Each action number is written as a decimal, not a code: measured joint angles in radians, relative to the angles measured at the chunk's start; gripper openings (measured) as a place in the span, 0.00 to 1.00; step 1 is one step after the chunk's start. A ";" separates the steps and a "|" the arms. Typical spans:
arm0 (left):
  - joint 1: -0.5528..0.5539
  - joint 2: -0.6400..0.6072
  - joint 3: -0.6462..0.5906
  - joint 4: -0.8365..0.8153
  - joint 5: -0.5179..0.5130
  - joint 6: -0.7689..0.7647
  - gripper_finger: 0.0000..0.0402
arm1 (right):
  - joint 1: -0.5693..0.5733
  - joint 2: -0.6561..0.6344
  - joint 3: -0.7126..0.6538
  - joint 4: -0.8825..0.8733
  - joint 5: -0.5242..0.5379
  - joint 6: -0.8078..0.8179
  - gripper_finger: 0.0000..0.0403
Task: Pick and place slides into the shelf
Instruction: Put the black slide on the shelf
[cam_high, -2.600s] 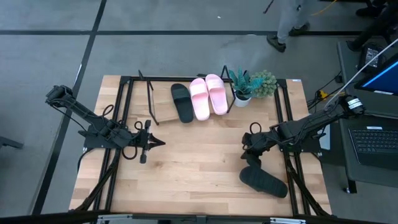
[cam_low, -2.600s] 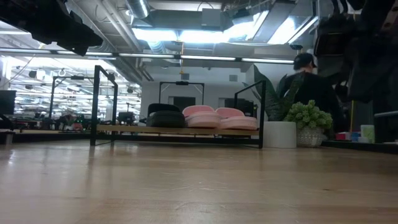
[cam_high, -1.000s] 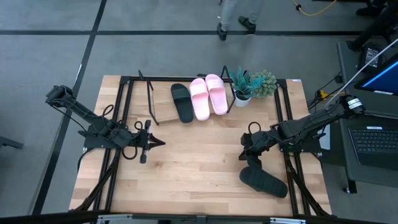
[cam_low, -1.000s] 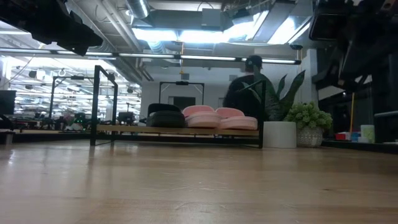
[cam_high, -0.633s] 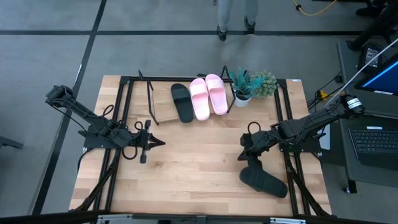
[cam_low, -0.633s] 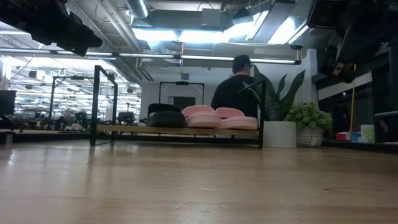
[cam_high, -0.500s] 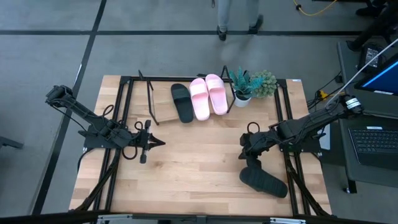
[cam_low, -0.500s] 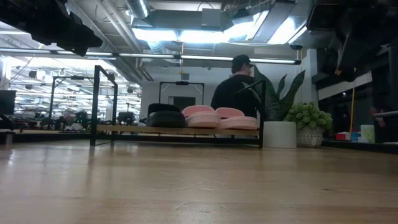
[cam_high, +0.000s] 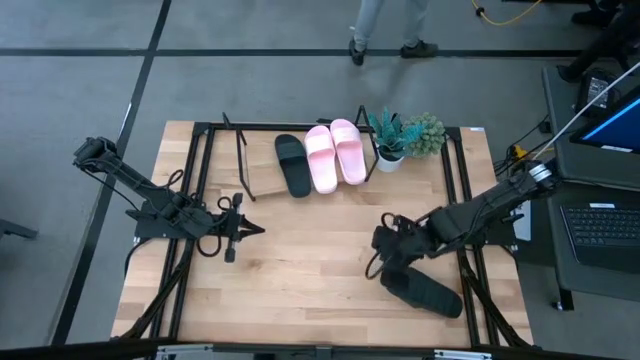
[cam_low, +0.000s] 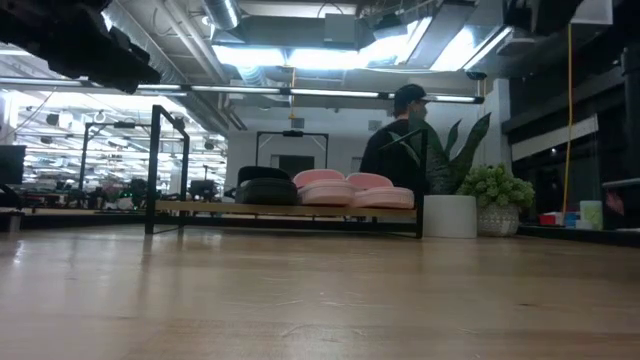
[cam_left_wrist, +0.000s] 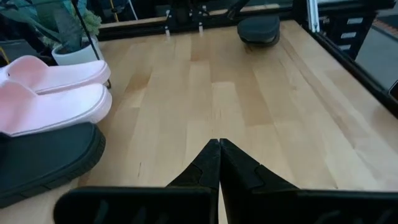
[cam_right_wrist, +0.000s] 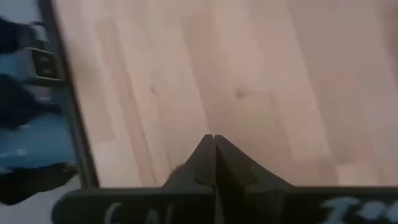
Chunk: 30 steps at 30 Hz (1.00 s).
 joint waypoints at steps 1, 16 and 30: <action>0.000 0.000 0.000 -0.008 0.000 0.000 0.00 | 0.014 0.030 0.049 -0.056 0.016 0.023 0.00; 0.000 0.000 0.000 -0.076 0.002 -0.001 0.00 | 0.135 0.497 0.681 -0.477 0.074 0.178 0.00; -0.002 0.000 0.000 -0.076 0.090 -0.004 0.00 | 0.238 0.761 1.019 -0.572 0.170 0.299 0.00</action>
